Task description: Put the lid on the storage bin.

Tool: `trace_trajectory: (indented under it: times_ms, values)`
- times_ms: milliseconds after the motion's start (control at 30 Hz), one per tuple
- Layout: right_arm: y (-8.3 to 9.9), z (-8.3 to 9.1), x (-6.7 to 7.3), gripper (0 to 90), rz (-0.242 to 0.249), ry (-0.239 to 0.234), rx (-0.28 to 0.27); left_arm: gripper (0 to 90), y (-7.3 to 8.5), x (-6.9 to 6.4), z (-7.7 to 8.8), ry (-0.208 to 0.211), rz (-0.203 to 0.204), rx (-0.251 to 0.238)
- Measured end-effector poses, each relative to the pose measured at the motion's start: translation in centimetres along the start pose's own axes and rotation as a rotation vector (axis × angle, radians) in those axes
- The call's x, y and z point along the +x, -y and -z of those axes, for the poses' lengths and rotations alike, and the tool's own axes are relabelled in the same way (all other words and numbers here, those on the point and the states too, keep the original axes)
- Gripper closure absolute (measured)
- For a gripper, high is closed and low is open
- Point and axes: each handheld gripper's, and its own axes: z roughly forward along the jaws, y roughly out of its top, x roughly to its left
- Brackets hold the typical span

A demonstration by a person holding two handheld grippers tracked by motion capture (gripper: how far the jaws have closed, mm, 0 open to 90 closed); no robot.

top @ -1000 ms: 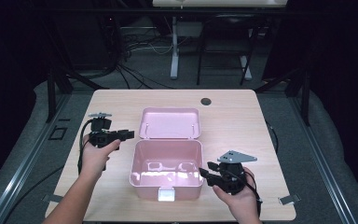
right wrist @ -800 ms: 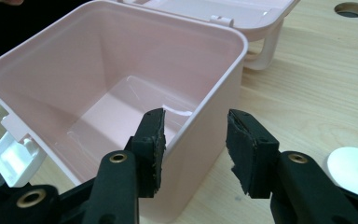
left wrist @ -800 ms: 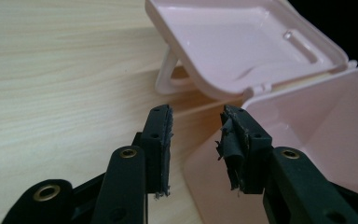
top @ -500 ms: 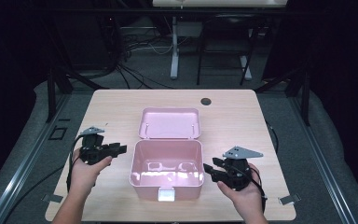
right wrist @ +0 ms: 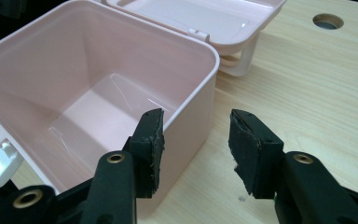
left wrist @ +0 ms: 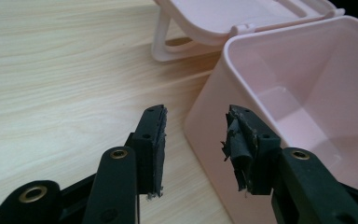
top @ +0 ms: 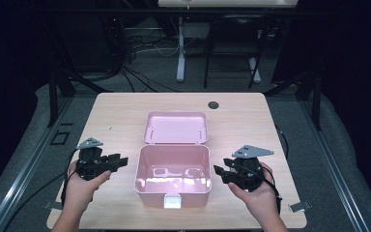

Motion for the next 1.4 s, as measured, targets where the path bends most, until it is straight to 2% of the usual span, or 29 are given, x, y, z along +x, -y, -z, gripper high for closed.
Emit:
trace_trajectory:
  times_ms: [67, 167, 367, 433, 633, 733, 867, 1133, 1167, 1200, 1400]
  values:
    - [-0.2, 0.0, -0.1, 55.8, -0.005, 0.001, -0.007, 56.9, 0.1, 0.2, 0.2, 0.003, 0.013, -0.004]
    - [-0.4, 0.0, -0.2, 56.4, -0.003, 0.003, -0.012, 56.3, 0.0, 0.2, 0.3, 0.007, 0.010, -0.001]
    - [-0.9, -0.3, -0.6, 55.7, -0.011, 0.002, 0.008, 55.8, -0.2, -0.3, 0.7, 0.019, -0.004, -0.013]
    - [-1.2, -0.2, -0.7, 53.7, 0.004, 0.013, 0.024, 55.8, -0.2, -0.3, 0.7, 0.018, -0.004, -0.013]
    - [-2.1, -0.4, -1.1, 50.0, 0.009, 0.024, 0.080, 54.8, 0.0, -0.2, 0.6, 0.011, -0.007, 0.000]
    - [-2.4, -0.7, -1.3, 48.1, 0.008, 0.031, 0.126, 54.2, 0.0, -0.2, 0.5, 0.009, -0.009, 0.008]
    - [-2.7, -1.4, -1.7, 47.4, 0.038, 0.044, 0.175, 53.9, 0.1, -0.1, 0.5, 0.012, -0.002, 0.014]
    - [-3.5, -2.2, -2.5, 47.0, 0.048, 0.072, 0.268, 53.9, 0.2, -0.2, 0.5, 0.018, -0.008, 0.023]
    - [-3.6, -2.3, -2.7, 46.9, 0.060, 0.075, 0.281, 53.9, 0.2, -0.2, 0.5, 0.017, -0.008, 0.021]
    - [-3.7, -2.4, -2.7, 46.9, 0.047, 0.077, 0.291, 53.9, 0.2, -0.2, 0.5, 0.016, -0.008, 0.021]
    - [-4.1, -3.1, -3.5, 47.0, 0.049, 0.094, 0.356, 53.9, 0.2, -0.2, 0.6, 0.019, -0.006, 0.019]
